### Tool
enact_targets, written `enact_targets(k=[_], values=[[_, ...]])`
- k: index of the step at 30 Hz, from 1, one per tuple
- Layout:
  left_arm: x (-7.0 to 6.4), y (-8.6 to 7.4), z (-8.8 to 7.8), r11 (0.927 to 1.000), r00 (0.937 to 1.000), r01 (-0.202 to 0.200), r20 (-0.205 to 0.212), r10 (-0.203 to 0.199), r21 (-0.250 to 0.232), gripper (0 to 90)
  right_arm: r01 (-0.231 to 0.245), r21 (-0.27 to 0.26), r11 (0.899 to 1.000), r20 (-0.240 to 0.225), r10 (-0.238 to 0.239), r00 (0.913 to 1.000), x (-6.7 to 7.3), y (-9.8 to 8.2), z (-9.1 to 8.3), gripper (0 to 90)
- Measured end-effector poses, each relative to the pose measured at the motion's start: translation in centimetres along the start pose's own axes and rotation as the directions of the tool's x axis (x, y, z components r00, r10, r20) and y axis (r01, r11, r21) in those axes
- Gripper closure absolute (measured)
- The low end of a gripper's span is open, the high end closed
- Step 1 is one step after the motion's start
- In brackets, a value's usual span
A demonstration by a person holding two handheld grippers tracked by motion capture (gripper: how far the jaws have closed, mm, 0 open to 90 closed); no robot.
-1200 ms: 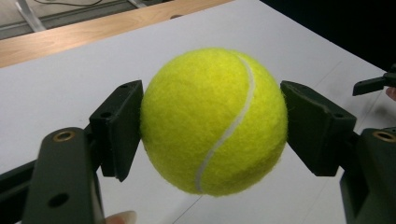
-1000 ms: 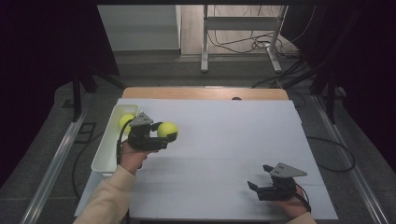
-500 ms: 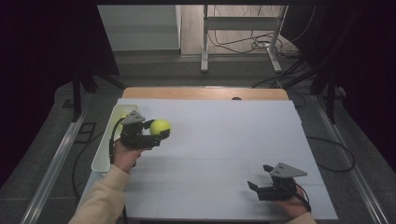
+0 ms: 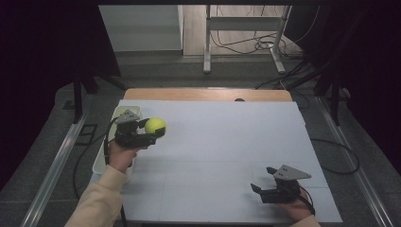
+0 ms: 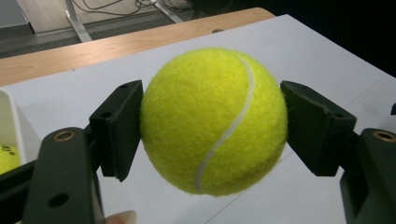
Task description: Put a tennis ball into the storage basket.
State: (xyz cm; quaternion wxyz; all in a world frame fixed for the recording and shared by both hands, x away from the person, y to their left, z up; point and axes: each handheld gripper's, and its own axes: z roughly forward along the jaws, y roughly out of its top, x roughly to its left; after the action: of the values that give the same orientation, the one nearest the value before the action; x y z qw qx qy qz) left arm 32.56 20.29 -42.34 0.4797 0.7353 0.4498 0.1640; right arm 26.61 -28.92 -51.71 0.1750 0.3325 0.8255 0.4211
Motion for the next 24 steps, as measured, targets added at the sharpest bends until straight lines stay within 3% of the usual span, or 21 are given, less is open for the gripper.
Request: enact_targets(k=[24], values=[[2.4, -0.6, -2.3, 0.9990, 0.9975, 0.039, -0.058, -0.041, -0.020, 26.2, 0.001, 0.002, 1.000, 0.001, -0.001, 1.0000, 0.0, 0.0, 0.0, 11.2]])
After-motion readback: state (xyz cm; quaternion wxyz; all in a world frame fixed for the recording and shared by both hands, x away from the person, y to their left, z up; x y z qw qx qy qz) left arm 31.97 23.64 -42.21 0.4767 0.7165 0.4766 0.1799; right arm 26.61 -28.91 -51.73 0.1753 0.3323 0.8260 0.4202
